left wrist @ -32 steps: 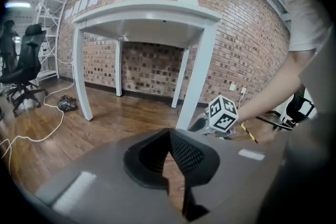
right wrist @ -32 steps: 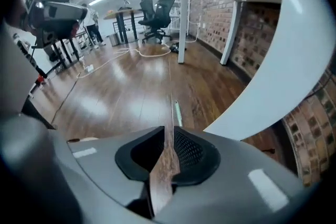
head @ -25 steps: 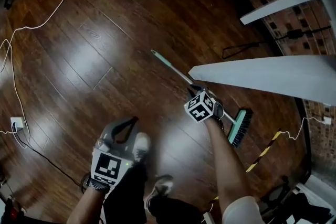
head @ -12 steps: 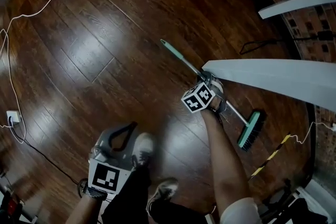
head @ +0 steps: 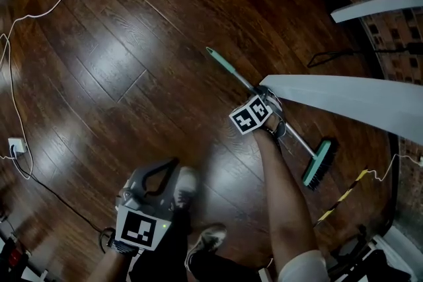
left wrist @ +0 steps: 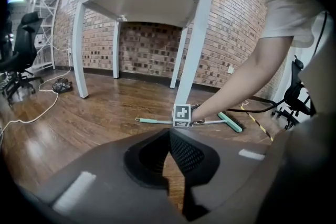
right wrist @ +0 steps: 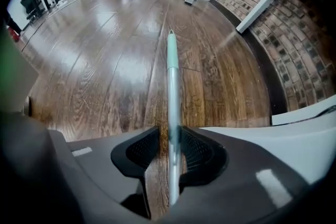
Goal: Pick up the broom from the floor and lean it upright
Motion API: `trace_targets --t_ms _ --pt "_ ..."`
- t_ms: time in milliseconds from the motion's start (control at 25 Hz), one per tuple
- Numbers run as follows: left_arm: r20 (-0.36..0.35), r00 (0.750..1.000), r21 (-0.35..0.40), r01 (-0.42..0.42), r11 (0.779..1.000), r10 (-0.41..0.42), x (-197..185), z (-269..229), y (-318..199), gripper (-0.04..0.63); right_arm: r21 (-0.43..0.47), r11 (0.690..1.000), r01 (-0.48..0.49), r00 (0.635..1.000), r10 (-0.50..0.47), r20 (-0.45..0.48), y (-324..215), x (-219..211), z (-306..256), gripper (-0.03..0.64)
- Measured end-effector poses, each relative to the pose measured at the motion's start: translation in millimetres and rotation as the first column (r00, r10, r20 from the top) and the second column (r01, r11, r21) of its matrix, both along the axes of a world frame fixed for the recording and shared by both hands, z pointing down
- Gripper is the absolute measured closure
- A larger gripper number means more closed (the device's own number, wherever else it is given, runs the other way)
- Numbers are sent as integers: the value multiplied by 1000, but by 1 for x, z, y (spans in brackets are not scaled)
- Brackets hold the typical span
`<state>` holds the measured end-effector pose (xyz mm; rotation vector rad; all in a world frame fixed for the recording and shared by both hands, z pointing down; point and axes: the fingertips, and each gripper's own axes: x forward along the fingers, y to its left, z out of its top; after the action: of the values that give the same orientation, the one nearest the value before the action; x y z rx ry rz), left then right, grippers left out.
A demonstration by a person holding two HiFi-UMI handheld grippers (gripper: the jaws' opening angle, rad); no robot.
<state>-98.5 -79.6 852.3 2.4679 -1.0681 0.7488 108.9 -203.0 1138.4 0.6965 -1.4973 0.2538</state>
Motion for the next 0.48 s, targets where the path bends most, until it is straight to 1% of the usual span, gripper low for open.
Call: trace_targets --t_ms 240,280,480 --pt "0 1000 -22 7 1000 -7 -1 7 4 595 -58 998 36 997 -32 74 5 -3 2 526" --pt "0 1000 -26 11 1000 -11 -1 8 5 594 -67 997 40 996 -35 81 6 -4 2 526" --pt "-6 1000 -36 -1 999 1 4 8 7 594 -93 994 53 996 -46 75 9 -6 3 536"
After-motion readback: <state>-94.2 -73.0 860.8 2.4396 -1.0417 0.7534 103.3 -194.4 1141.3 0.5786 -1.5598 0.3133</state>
